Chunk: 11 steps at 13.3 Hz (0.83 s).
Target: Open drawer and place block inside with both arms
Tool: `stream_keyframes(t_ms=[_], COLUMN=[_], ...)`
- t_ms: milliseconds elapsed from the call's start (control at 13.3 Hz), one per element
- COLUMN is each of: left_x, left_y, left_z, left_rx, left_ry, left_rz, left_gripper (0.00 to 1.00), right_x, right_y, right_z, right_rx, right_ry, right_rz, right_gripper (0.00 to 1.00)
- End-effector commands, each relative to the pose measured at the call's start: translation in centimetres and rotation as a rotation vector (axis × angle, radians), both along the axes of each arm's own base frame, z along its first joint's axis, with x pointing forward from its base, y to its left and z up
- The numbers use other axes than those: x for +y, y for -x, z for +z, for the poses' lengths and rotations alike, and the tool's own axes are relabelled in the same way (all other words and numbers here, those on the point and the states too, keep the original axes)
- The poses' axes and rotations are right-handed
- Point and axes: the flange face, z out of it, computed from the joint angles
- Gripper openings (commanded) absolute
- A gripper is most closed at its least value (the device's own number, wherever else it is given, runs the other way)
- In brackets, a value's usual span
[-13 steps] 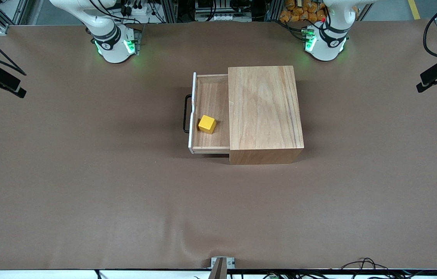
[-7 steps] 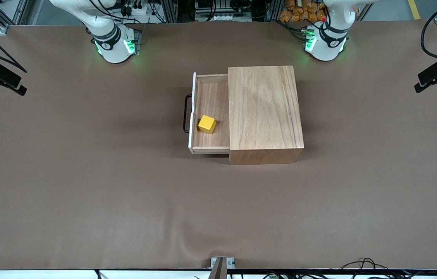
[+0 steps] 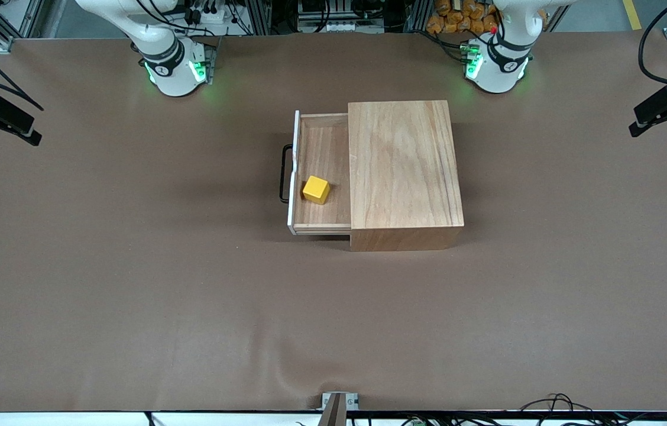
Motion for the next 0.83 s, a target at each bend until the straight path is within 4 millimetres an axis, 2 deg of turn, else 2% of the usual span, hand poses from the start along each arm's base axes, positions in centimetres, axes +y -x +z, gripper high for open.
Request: stream_keyframes(t_ms=[0, 225, 751], left_x=[-2.4, -2.5, -2.1], left_y=[1.0, 1.5, 0.2], left_z=[0.2, -0.1, -0.1], left_rx=[-0.013, -0.005, -0.006], left_ry=[0.018, 0.071, 0.048], left_rz=[-0.047, -0.048, -0.038], left_gripper=[1.00, 1.00, 1.00], right_x=[0.0, -0.2, -0.3], right_y=[0.9, 0.9, 0.9], right_z=[0.3, 0.2, 0.2], right_rx=[-0.002, 0.005, 0.008], right_ry=[0.021, 0.020, 0.022], right_rz=[0.038, 0.043, 0.044], right_gripper=[1.00, 1.00, 1.00])
